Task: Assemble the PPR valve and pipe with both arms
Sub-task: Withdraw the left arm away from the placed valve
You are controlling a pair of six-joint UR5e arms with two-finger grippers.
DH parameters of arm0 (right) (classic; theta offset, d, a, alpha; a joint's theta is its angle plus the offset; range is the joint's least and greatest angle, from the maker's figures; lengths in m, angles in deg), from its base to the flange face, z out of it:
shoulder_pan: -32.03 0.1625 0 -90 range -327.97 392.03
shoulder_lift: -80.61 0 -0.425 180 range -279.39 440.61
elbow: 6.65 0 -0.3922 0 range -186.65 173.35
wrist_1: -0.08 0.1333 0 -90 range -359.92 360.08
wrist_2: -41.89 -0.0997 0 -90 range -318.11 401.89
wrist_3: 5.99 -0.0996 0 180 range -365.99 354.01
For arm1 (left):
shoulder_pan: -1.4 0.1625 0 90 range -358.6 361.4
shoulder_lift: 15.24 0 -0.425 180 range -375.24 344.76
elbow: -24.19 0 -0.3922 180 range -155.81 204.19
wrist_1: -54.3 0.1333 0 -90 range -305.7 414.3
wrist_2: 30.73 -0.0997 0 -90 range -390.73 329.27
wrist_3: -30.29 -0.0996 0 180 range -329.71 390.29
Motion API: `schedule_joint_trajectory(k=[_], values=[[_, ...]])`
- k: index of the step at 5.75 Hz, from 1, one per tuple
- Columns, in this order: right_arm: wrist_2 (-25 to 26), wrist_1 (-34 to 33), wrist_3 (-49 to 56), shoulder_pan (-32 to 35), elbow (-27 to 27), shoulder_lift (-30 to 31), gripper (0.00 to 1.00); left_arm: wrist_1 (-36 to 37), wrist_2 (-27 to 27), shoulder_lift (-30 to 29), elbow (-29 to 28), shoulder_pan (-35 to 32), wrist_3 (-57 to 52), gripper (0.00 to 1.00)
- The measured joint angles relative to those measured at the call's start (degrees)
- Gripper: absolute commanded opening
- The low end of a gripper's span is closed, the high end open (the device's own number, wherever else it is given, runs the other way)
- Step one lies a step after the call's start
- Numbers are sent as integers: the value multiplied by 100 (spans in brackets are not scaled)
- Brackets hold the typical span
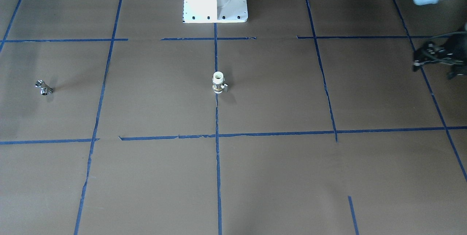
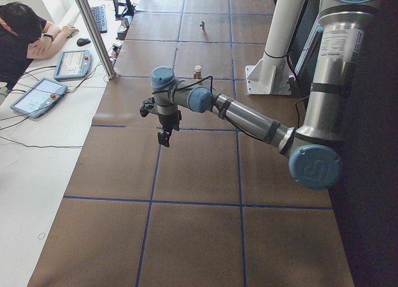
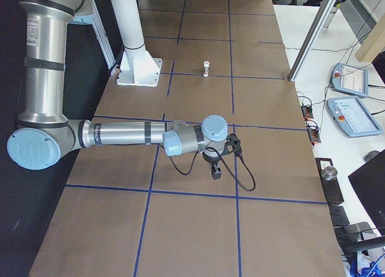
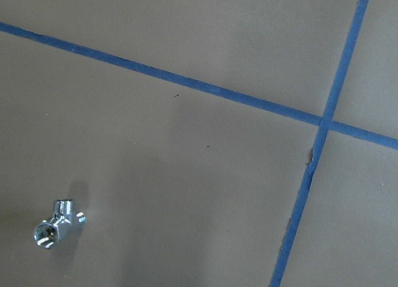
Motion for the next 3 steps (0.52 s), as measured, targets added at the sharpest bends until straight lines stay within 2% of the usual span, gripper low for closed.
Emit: schedule_joint_trajectory(k=[2, 3], values=[[-53, 20, -153, -19, 44, -13, 100, -105, 495, 900, -458, -1197, -1050, 100], [-79, 165, -602, -158, 89, -20, 100, -165, 757, 1130, -520, -1437, -1141, 100]])
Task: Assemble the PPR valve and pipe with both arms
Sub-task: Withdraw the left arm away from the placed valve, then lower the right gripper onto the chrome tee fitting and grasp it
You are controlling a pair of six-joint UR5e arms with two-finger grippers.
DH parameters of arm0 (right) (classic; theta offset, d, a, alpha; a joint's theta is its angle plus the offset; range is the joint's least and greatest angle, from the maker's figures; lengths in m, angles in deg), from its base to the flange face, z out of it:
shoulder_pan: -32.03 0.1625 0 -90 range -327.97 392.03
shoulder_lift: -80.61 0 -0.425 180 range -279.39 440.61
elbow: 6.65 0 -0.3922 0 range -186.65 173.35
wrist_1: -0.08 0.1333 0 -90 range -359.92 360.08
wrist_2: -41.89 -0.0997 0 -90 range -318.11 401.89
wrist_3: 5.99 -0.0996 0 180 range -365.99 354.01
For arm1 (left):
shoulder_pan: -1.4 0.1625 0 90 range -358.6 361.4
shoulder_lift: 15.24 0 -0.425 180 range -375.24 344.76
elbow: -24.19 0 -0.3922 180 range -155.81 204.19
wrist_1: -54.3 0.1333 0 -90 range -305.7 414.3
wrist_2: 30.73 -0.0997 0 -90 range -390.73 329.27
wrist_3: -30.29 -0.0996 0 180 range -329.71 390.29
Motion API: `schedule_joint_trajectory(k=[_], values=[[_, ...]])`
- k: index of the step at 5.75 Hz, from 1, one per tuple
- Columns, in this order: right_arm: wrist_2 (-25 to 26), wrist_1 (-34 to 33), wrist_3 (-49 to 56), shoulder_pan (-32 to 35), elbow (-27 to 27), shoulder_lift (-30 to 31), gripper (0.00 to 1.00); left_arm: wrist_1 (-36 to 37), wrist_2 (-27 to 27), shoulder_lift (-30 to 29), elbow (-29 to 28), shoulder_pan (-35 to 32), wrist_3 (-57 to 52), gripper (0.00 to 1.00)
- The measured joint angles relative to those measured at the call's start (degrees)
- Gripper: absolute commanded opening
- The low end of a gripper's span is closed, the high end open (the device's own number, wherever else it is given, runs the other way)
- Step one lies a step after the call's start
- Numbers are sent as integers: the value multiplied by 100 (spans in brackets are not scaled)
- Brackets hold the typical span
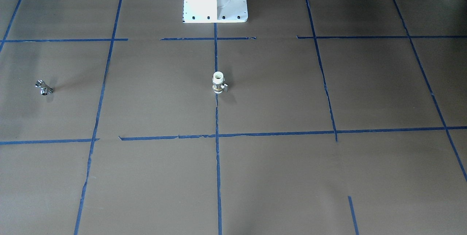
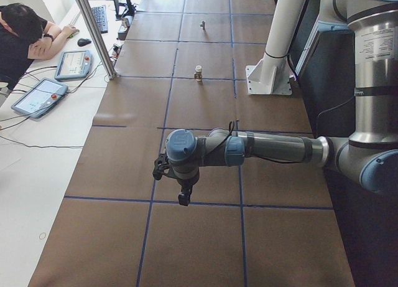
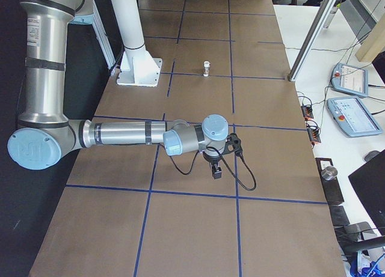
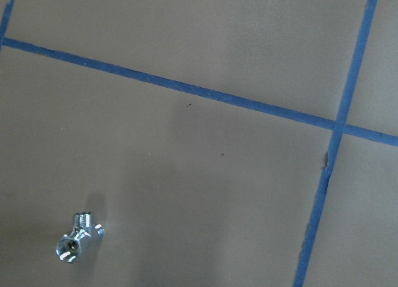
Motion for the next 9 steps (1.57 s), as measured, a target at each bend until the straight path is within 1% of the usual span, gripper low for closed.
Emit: schedule_joint_trajectory(k=[1, 2, 3, 4, 7, 9], values=[[96, 430, -747, -337, 41, 9, 100, -18, 89, 91, -3, -68, -18, 100], [337, 1085, -1671, -823, 34, 40, 100, -23, 114, 118, -7, -82, -15, 100], [555, 1555, -2401, -1267, 22, 62, 100, -24, 120, 118, -27, -82, -6, 100], [723, 1767, -2780, -1599, 27, 74, 100, -25, 121, 116, -46, -82, -3, 100], [1321, 1920, -2967, -2309, 22, 179, 100, -25, 122, 107, -63, -78, -2, 100], [1428, 1921, -2972, -2506, 6, 255, 100, -25, 122, 104, -67, -81, -2, 100]])
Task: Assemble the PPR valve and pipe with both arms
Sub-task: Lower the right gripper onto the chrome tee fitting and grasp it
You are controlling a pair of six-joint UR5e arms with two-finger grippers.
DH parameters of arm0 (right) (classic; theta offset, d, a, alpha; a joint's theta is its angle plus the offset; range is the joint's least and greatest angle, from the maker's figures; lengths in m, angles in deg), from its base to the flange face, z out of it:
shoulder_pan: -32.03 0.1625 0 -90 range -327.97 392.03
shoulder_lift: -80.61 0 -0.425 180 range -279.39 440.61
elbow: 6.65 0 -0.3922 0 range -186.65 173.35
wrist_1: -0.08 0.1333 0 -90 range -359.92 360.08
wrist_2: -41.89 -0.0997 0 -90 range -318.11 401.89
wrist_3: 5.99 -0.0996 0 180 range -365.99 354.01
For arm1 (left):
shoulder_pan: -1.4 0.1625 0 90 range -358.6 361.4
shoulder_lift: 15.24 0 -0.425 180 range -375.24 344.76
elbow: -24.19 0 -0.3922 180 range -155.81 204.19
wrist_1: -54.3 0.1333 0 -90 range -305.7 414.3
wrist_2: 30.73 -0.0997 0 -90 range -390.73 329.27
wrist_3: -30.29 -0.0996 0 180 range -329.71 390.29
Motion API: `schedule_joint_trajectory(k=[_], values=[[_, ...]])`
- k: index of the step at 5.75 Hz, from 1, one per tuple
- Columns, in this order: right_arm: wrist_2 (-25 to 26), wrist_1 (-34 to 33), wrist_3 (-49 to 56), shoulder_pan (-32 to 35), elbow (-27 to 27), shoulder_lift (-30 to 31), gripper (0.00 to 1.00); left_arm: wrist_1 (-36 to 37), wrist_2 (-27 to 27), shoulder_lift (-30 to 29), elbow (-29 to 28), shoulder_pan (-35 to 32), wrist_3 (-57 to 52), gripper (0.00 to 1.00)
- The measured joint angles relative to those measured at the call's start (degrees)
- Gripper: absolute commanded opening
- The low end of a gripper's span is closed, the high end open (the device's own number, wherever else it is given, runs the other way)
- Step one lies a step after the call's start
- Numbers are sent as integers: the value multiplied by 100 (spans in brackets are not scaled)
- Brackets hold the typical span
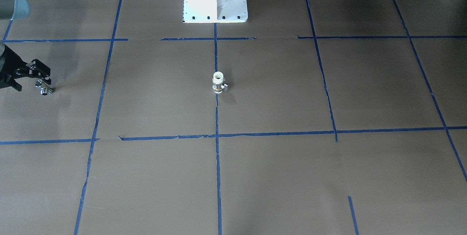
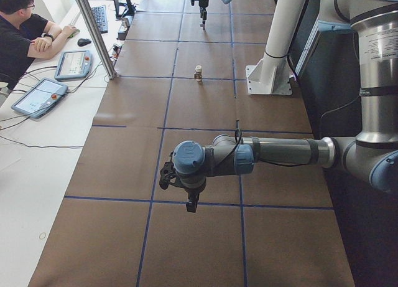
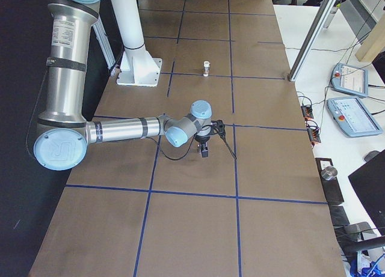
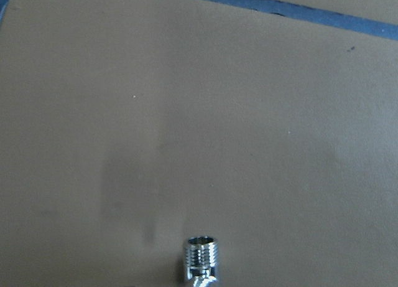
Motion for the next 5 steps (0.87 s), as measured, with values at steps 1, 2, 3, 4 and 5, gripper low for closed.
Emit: schedule_joint_trajectory(k=[1, 2, 3, 4, 5], values=[[8, 7, 0, -57, -3, 9, 99, 0, 0, 2, -1, 0, 0, 100], [10, 12, 0, -91, -4, 6, 97, 0, 0, 6, -6, 0, 0, 100], [10, 14, 0, -109, -4, -3, 57, 0, 0, 6, -8, 1, 0, 100], [8, 15, 2, -117, -5, -15, 18, 0, 0, 3, -10, 6, 0, 100], [2, 15, 9, -120, -4, -28, 2, 0, 0, 1, -10, 7, 0, 100]])
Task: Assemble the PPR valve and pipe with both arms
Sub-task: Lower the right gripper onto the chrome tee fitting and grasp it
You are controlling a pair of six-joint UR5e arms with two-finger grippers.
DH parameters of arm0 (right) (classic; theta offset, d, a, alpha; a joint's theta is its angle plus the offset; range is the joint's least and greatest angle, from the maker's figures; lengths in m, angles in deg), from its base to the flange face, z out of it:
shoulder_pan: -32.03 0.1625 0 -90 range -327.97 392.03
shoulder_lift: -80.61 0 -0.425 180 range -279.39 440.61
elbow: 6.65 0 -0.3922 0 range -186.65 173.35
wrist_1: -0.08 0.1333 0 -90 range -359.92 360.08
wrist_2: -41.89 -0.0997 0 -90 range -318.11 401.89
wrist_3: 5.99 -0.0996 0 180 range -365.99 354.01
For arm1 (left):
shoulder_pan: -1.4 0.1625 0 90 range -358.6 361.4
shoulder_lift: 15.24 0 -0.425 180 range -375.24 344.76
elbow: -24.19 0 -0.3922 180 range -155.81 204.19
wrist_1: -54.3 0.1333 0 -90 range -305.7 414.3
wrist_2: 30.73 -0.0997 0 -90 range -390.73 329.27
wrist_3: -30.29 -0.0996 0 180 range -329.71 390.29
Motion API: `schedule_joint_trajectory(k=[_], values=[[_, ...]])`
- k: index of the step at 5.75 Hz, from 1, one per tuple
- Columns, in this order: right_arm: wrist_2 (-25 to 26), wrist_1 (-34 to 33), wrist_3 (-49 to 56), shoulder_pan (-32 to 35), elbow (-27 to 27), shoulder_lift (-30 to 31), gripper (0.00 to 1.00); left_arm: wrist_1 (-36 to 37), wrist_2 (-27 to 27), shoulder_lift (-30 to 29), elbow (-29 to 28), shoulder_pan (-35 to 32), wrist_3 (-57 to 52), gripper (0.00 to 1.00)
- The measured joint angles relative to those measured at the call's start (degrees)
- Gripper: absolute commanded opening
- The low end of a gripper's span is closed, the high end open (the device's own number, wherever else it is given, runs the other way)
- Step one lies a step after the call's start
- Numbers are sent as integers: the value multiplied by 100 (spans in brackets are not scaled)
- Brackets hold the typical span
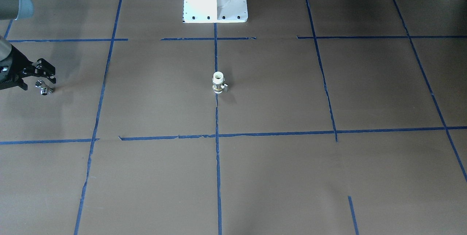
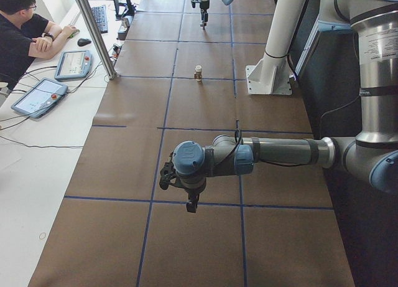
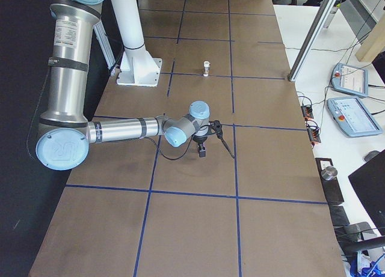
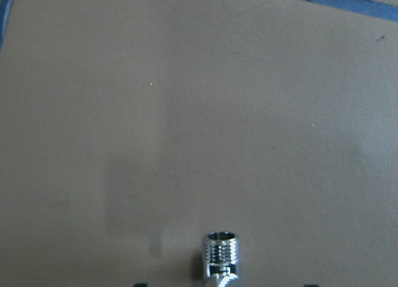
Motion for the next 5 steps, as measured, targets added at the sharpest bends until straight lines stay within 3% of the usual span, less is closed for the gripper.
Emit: schedule_joint_trajectory(k=[3, 5], values=[[-47, 0, 6, 11, 92, -2, 0, 0, -4, -7, 6, -2, 0, 100], [-77, -237, 0, 23, 487, -114, 0, 0, -8, -23, 6, -2, 7, 100]])
